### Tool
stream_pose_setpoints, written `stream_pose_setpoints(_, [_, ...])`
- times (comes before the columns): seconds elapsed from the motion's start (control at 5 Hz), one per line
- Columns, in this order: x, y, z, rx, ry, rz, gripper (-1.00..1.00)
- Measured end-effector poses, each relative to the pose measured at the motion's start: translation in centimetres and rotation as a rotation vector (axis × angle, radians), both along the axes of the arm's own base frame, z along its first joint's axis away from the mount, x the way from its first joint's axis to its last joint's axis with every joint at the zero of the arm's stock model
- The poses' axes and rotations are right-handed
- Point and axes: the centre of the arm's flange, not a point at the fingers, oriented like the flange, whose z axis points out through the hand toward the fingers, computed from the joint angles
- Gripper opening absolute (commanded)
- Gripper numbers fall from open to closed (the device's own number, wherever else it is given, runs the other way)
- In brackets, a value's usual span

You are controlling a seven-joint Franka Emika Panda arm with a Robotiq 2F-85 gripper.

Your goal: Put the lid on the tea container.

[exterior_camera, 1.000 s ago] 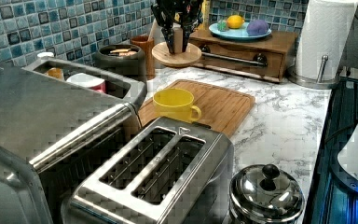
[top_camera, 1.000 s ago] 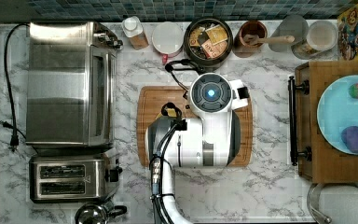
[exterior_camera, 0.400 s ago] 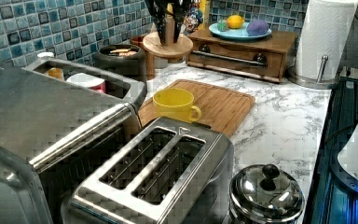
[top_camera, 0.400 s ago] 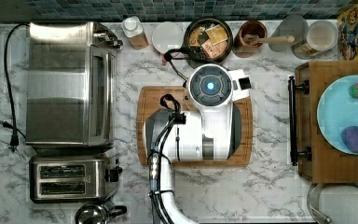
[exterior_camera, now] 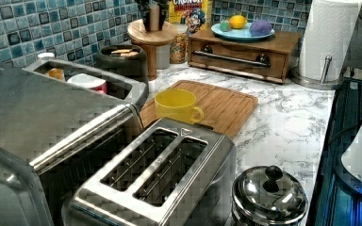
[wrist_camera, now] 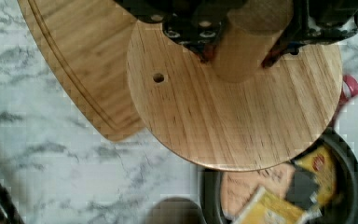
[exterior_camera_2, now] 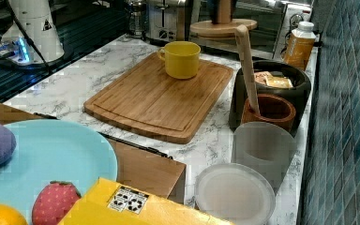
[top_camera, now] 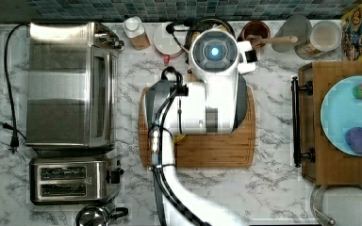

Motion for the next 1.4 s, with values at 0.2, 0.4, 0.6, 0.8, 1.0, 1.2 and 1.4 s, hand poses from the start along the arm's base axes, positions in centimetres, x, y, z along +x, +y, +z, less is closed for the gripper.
stream_pose_setpoints(0.2, [3.1, -0.2, 0.5, -0.001, 0.018, -0.006, -1.00])
stream_pose_setpoints(0.4, [5.5, -0.6, 0.0, -0.004, 0.004, -0.010, -1.00])
stream_pose_setpoints(0.6, [6.5, -1.2, -0.9, -0.014, -0.035, -0.014, -1.00])
stream_pose_setpoints(0.8, [6.8, -1.5, -1.0, -0.026, -0.068, -0.012, -1.00])
stream_pose_setpoints(1.0, [6.9, -1.5, -1.2, -0.026, -0.059, -0.012, -1.00])
stream_pose_setpoints(1.2, [7.4, -1.3, -2.3, -0.023, -0.040, -0.009, -1.00])
stream_pose_setpoints(1.4, [8.5, -0.7, -4.6, -0.019, -0.060, 0.005, -1.00])
